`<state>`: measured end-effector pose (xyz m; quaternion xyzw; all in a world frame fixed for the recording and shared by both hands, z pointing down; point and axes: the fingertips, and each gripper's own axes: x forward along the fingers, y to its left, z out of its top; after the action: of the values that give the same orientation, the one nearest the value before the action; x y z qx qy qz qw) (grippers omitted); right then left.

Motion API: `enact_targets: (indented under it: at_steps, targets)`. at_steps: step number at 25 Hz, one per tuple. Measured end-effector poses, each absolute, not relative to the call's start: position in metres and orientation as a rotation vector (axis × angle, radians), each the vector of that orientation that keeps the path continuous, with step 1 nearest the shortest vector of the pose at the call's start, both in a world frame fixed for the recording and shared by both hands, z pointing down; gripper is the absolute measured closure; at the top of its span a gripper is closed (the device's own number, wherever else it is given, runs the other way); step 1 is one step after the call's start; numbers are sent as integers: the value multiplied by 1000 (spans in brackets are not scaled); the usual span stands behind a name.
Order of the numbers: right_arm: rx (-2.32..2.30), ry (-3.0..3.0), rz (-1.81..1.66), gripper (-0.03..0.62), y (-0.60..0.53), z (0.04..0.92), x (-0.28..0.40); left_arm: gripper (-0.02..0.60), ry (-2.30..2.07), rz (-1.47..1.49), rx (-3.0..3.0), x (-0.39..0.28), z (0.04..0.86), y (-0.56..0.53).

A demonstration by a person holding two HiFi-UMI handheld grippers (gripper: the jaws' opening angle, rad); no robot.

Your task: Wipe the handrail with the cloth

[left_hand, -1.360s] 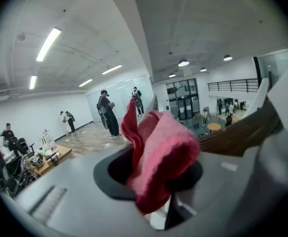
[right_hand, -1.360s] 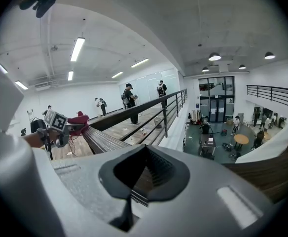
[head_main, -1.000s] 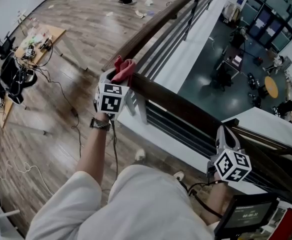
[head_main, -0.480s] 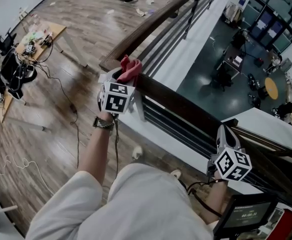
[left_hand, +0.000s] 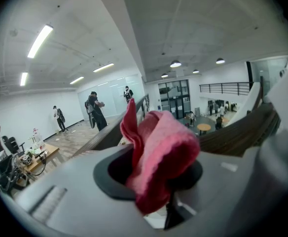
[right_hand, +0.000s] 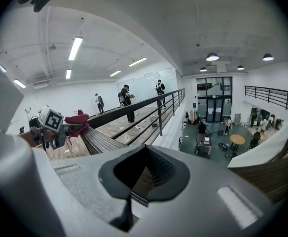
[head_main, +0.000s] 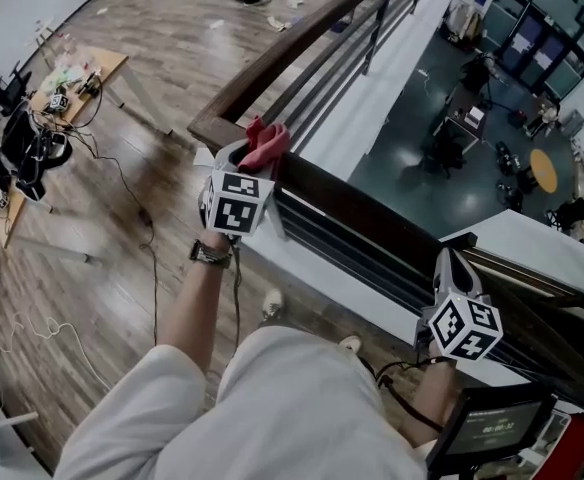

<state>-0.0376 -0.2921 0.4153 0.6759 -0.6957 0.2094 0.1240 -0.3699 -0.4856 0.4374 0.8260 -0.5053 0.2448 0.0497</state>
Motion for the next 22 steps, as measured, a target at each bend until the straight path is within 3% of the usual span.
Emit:
enact_targets:
  at_steps: [22]
  targets:
    - [2071, -1970, 629, 591, -256, 420, 28, 434, -1484, 739, 2538, -318, 438, -455]
